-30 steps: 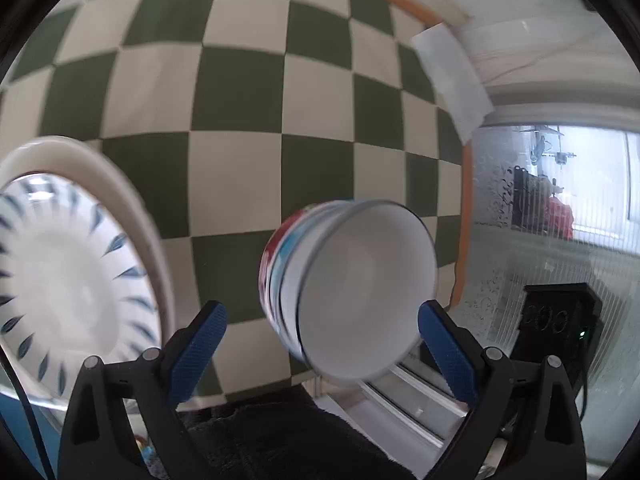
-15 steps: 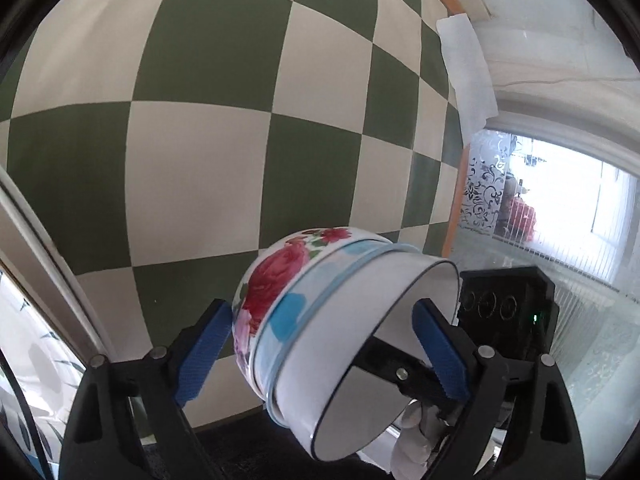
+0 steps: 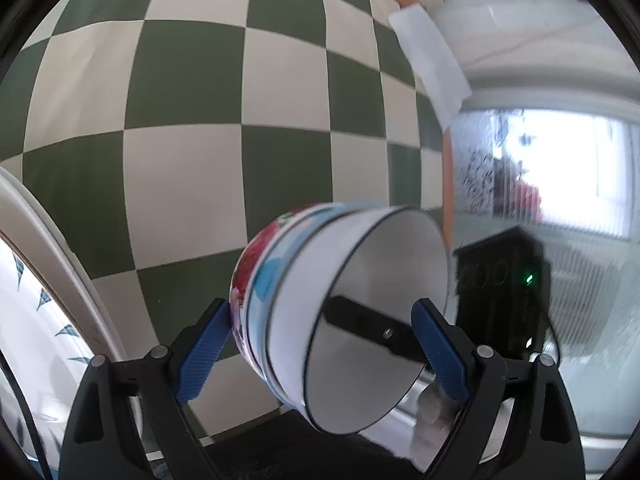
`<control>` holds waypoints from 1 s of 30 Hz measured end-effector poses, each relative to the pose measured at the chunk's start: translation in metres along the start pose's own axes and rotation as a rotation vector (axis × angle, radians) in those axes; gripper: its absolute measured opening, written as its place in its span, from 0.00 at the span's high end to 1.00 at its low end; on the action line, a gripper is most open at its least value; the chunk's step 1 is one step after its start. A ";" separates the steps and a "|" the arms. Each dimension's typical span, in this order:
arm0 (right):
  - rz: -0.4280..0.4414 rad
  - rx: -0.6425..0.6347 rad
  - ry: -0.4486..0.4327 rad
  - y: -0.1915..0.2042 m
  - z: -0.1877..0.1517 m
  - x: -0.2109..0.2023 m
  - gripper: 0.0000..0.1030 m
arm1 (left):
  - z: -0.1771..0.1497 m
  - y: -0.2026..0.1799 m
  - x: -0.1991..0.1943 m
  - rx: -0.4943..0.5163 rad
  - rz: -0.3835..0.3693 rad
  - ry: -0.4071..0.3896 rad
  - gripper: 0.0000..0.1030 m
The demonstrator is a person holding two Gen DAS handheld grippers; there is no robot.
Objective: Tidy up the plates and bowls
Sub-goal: 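Lift the bowl stack with both tools and carry it over the plate stack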
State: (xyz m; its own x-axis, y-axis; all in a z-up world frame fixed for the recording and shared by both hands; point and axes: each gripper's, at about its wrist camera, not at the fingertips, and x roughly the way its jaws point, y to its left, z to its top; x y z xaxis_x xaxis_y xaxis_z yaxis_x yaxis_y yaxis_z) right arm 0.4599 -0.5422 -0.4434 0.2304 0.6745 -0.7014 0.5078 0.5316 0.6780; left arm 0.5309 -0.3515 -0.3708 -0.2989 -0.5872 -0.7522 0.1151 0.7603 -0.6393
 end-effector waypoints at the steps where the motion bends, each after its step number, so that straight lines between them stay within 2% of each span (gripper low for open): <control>1: 0.001 -0.002 -0.002 0.000 0.000 0.000 0.45 | -0.001 0.000 0.002 0.006 0.016 0.006 0.12; 5: -0.020 -0.034 -0.005 0.008 0.001 0.004 0.47 | 0.002 0.002 0.008 -0.008 0.032 0.023 0.12; 10: -0.051 -0.069 0.005 0.023 0.004 0.008 0.47 | 0.009 0.011 0.021 -0.052 0.038 0.085 0.10; 19: -0.102 -0.099 0.027 0.027 0.011 0.003 0.48 | 0.008 0.003 0.027 -0.001 0.191 0.011 0.08; 23: -0.140 -0.136 0.026 0.037 0.016 0.005 0.48 | 0.015 0.006 0.033 -0.035 0.160 0.097 0.05; 25: -0.131 -0.131 0.035 0.036 0.018 0.006 0.49 | 0.020 0.012 0.036 -0.094 0.040 0.125 0.07; 30: -0.109 -0.109 0.040 0.030 0.025 0.008 0.49 | 0.013 0.016 0.029 -0.080 0.063 0.094 0.19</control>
State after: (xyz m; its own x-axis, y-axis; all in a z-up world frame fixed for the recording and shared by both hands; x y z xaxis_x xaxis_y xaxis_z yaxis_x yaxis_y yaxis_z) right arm 0.4983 -0.5334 -0.4341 0.1447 0.6282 -0.7645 0.4340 0.6541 0.6196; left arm 0.5364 -0.3597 -0.4049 -0.3818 -0.5116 -0.7698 0.0622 0.8167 -0.5737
